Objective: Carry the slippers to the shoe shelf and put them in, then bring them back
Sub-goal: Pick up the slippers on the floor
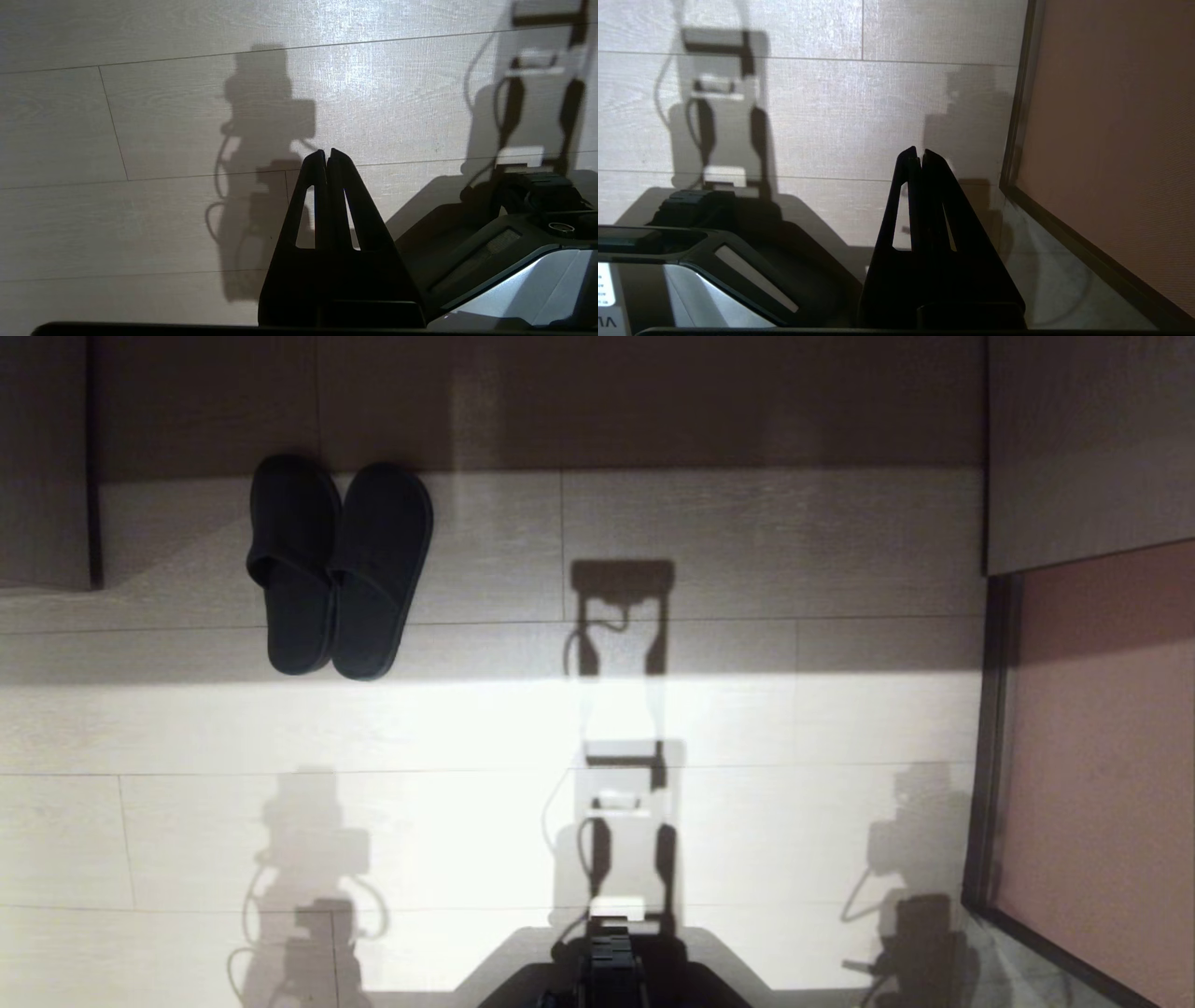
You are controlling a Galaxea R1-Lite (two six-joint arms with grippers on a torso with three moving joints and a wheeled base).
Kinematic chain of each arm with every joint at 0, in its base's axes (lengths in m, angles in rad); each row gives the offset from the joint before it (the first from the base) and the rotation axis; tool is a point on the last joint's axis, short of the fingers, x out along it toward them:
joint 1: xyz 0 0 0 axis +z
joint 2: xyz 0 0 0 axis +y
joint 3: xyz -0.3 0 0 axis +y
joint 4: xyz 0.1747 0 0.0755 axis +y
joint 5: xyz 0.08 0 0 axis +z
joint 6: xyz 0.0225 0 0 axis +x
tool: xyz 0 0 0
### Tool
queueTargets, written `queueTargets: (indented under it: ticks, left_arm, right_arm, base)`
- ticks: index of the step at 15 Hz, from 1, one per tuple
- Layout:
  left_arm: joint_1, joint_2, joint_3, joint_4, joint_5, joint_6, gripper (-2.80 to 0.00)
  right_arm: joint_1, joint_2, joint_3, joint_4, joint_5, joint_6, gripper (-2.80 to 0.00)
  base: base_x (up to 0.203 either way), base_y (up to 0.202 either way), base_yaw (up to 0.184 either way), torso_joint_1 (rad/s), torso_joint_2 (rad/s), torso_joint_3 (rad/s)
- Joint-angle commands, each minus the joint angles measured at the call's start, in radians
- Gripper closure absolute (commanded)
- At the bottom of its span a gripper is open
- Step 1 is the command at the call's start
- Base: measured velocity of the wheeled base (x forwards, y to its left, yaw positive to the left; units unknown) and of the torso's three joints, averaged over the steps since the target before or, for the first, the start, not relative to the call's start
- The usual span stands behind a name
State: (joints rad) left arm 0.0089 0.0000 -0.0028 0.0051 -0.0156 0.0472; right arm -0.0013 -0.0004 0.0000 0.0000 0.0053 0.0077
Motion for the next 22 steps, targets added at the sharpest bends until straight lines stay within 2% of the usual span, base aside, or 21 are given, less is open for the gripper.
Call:
queueTargets:
  ticks: [1,10,19,22]
  left_arm:
    - [0.000,0.000,0.000,0.001,0.000,0.000,0.00]
    - [0.000,0.000,0.000,0.001,0.000,0.000,0.00]
    - [0.002,0.000,0.001,-0.002,-0.001,0.003,0.00]
    - [0.002,0.000,0.001,-0.002,0.002,-0.019,0.00]
  right_arm:
    - [0.000,-0.001,0.000,0.000,0.001,0.000,0.00]
    - [0.000,-0.001,0.000,0.000,0.001,0.000,0.00]
    - [0.001,-0.001,0.000,0.000,0.001,0.000,0.00]
    - [0.001,-0.001,0.000,0.000,0.001,0.000,0.00]
  base:
    - [0.000,0.000,0.000,0.006,0.00,-0.196]
    - [0.000,0.000,0.000,0.002,0.00,-0.177]
    - [0.000,0.000,0.000,0.000,0.00,-0.008]
    - [0.000,0.000,0.000,0.000,0.00,0.000]
